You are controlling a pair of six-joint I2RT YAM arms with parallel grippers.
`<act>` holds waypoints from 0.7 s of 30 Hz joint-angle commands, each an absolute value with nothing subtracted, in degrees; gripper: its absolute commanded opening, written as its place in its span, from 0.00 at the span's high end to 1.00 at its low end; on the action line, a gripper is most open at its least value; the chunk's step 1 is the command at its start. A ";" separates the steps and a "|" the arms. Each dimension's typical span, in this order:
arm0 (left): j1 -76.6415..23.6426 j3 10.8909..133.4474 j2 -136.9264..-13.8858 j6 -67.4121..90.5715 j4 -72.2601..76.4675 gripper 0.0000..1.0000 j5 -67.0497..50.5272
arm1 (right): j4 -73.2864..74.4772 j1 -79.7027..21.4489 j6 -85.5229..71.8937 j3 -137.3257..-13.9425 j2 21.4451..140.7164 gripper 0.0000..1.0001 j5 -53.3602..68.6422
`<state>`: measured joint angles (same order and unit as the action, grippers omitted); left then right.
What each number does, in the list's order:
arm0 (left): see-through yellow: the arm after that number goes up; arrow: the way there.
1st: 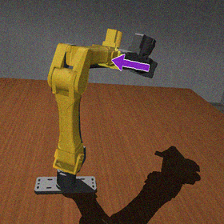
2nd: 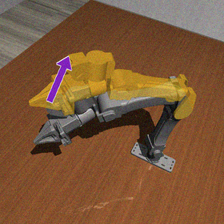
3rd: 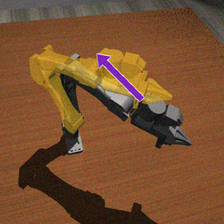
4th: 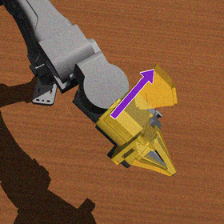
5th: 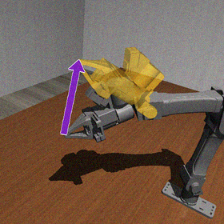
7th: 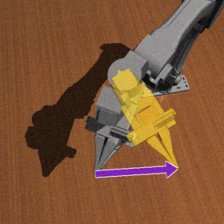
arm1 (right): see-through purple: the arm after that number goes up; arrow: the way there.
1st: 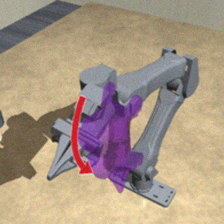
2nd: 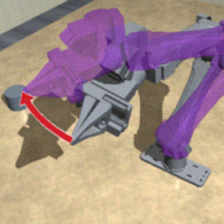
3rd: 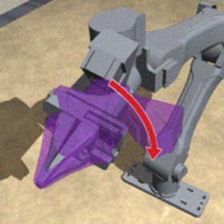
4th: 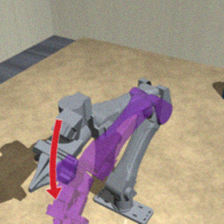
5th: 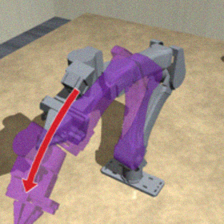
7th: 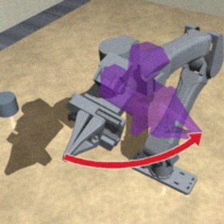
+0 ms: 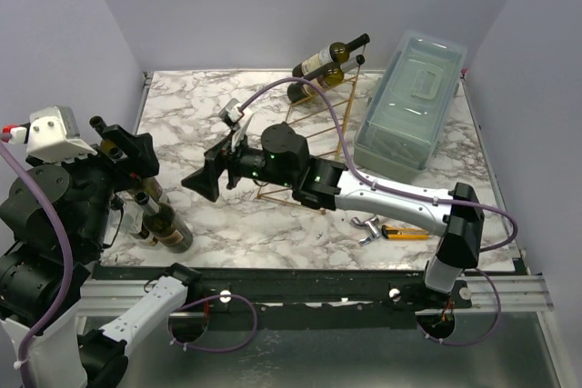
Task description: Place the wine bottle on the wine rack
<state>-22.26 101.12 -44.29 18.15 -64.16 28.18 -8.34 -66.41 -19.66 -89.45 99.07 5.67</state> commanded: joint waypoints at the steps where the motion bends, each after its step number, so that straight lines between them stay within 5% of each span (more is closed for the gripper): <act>1: -22.59 103.41 -43.69 16.58 -66.26 0.03 30.27 | -9.35 -69.02 -16.69 -95.00 103.14 0.00 6.58; 21: -23.28 106.27 -43.30 12.93 -66.58 0.03 34.87 | -0.82 -77.02 -11.35 -114.65 120.22 0.04 -2.30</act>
